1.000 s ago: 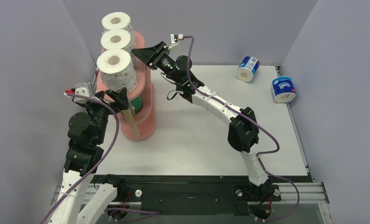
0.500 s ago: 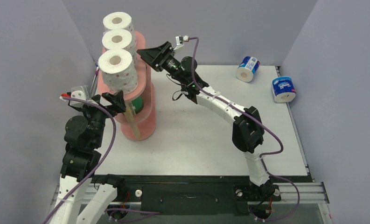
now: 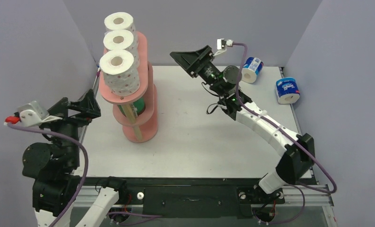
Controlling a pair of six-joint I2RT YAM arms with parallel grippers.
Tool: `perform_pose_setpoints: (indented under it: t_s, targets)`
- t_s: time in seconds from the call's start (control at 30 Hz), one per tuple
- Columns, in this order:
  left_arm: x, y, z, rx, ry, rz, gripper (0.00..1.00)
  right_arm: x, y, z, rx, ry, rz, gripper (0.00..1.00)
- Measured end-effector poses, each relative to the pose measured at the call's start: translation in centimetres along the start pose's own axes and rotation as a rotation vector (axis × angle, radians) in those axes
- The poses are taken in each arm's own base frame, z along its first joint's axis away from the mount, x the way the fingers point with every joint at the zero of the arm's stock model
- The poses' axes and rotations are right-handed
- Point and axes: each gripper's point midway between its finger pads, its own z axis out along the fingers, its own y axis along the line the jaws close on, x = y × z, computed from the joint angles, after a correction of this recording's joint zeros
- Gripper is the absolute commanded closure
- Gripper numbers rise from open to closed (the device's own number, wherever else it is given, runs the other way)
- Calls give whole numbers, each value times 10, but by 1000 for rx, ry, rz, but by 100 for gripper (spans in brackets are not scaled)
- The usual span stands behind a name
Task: Place and organize the paper towels onto the shelf
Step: Pick up the paper towel from the corner of the board.
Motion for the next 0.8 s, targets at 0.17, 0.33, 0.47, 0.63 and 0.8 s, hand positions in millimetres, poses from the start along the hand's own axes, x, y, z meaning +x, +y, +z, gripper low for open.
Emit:
perform_pose_setpoints:
  t_s: [0.17,0.33,0.47,0.63,0.8]
  targets:
    - [-66,-27,-18,122,-132,-66,4,3,-3,-57,94,-2,-116,17]
    - [-104,-81,-21,361,-176,-114,4,13,-32,-112,231,13,-222,17]
    - [-109,-127,1,520,-135,-149,4,20,-60,-163,354,10,-293,16]
    - [-68,-172,45,635,21,-180,4,18,-92,-215,513,-14,-383,13]
    - [0,-250,47,760,212,-144,4,15,-120,-258,674,-19,-462,10]
